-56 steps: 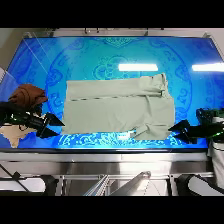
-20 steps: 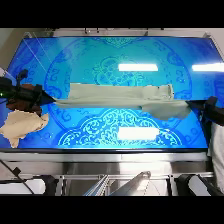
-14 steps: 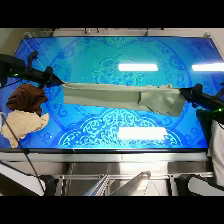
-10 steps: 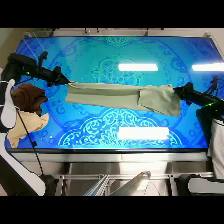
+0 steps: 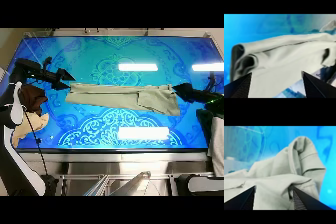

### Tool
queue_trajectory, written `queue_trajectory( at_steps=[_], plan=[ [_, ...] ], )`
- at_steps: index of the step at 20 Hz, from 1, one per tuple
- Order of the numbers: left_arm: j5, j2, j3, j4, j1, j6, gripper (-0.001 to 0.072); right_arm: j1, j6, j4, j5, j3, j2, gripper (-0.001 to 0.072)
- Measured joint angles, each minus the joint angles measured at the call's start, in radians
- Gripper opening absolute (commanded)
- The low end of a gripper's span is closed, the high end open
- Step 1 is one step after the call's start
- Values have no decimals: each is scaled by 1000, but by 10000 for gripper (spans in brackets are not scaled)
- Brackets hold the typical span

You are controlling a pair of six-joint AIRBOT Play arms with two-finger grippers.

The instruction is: Fold the shirts.

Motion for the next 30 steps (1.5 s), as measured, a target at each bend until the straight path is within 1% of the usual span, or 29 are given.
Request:
queue_trajectory(
  at_steps=[1,2,3,4,7,9,11,12,13,14,15,18,21,25,27,30],
  plan=[
    [8,20,4,-21,10,3,691,-23,77,-89,21,33,6,705],
    [15,43,4,-30,21,3,511,-40,142,-163,36,55,8,705],
    [21,64,-6,-34,29,4,53,-54,198,-230,53,73,4,705],
    [27,87,-22,-40,35,10,21,-59,236,-272,70,85,-5,705],
    [33,149,-89,-52,39,40,20,-43,312,-341,103,104,-56,705],
    [39,172,-127,-53,26,49,20,-9,332,-337,119,110,-98,704],
    [45,183,-159,-56,-6,56,19,34,337,-296,128,115,-134,700],
    [44,187,-175,-57,-30,59,20,59,336,-270,134,118,-151,588],
    [40,189,-189,-58,-56,60,20,82,333,-264,132,121,-164,380],
    [26,190,-203,-58,-87,64,19,105,328,-255,132,125,-180,139],
    [6,187,-214,-58,-121,68,18,124,324,-258,124,130,-190,24],
    [-73,154,-231,-37,-248,75,10,155,316,-229,146,164,-203,22],
    [-176,101,-235,24,-407,53,10,130,314,-215,223,216,-184,22],
    [-260,8,-158,130,-613,-47,11,34,318,-208,367,314,-121,21],
    [-281,-35,-88,152,-699,-89,21,-21,322,-205,458,366,-88,22],
    [-332,-79,-23,156,-798,-144,24,-70,325,-203,558,407,-52,22]
  ],
)
